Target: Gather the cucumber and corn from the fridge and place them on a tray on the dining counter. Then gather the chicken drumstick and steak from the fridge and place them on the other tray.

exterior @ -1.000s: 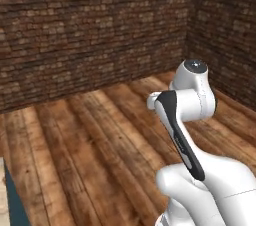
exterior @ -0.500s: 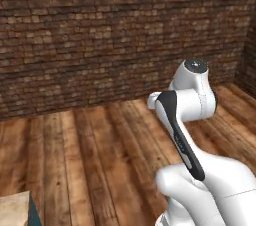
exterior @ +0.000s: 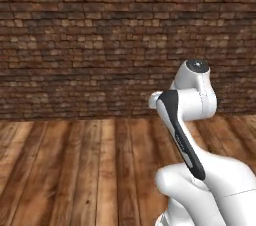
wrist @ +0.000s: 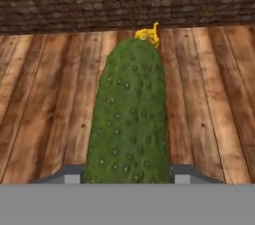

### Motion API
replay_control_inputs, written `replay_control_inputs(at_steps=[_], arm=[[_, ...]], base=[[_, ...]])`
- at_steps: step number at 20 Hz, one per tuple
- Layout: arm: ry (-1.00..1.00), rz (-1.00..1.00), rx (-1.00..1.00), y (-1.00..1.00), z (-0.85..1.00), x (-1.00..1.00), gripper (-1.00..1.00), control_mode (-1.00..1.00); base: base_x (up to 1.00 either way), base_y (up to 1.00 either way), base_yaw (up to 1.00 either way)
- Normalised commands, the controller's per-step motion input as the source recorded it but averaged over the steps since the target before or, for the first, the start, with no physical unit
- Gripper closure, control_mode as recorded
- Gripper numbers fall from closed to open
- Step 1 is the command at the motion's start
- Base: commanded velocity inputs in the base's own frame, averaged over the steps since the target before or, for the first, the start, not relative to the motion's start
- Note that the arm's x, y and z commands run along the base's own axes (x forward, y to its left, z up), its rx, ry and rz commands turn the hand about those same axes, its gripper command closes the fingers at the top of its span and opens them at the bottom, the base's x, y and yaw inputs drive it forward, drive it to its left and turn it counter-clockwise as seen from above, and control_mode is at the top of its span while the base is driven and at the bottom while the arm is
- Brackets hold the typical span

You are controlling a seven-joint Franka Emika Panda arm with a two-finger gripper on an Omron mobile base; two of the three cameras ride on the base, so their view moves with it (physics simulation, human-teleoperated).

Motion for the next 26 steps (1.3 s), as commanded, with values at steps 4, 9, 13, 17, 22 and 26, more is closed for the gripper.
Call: replay_control_inputs(at_steps=[4, 9, 13, 17, 22, 26], arm=[[0.00, 0.00, 0.00, 0.00, 0.00, 0.00, 1.00, 1.00], [0.00, 0.00, 0.00, 0.00, 0.00, 0.00, 1.00, 1.00], [0.00, 0.00, 0.00, 0.00, 0.00, 0.00, 1.00, 1.00], [0.00, 0.00, 0.00, 0.00, 0.00, 0.00, 1.00, 1.00], [0.00, 0.00, 0.00, 0.00, 0.00, 0.00, 1.00, 1.00], [0.00, 0.00, 0.00, 0.00, 0.00, 0.00, 1.00, 1.00]], base=[[0.99, 0.30, 0.66], [0.93, 0.23, 0.70], [0.94, 0.23, 0.70], [0.98, 0.22, 0.68], [1.00, 0.18, 0.55], [1.00, 0.00, 0.44]])
